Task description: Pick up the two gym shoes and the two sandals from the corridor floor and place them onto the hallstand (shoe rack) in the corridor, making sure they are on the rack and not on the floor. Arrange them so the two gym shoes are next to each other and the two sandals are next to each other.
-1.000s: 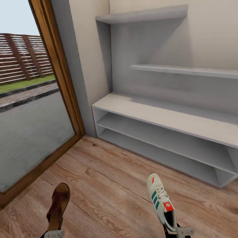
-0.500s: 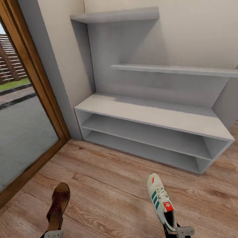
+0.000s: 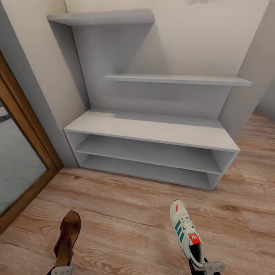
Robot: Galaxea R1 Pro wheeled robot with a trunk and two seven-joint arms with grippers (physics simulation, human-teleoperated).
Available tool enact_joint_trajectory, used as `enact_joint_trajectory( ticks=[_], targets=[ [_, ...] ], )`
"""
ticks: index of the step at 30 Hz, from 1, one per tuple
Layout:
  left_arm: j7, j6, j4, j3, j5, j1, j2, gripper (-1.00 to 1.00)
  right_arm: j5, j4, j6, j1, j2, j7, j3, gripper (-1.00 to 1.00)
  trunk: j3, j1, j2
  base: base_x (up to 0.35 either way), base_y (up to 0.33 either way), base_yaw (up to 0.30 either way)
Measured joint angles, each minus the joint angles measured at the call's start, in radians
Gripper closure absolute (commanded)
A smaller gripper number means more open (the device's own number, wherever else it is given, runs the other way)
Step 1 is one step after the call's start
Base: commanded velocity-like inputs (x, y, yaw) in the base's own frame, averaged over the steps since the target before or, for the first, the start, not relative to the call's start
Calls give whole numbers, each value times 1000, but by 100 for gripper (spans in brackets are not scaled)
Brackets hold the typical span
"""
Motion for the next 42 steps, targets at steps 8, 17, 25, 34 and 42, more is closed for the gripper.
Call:
enact_joint_trajectory(
  ticks=[8,17,25,34,42],
  targets=[
    [0,0,0,0,-1,0,0,100,0,0,0,0,0,0,0,100,0,0,0,0,0,-300],
    [0,1,-1,0,0,0,0,100,0,-1,0,-1,0,0,1,100,0,0,0,0,0,-156],
    [1,1,-1,0,-1,0,0,100,1,-1,0,-1,-2,4,0,100,0,0,0,0,0,-3],
    [0,0,-1,0,0,0,0,100,-2,-5,0,-1,0,3,1,100,0,0,0,0,0,0],
    [1,1,0,0,0,0,0,100,-1,-5,0,0,0,2,0,100,0,0,0,0,0,-76]
  ],
)
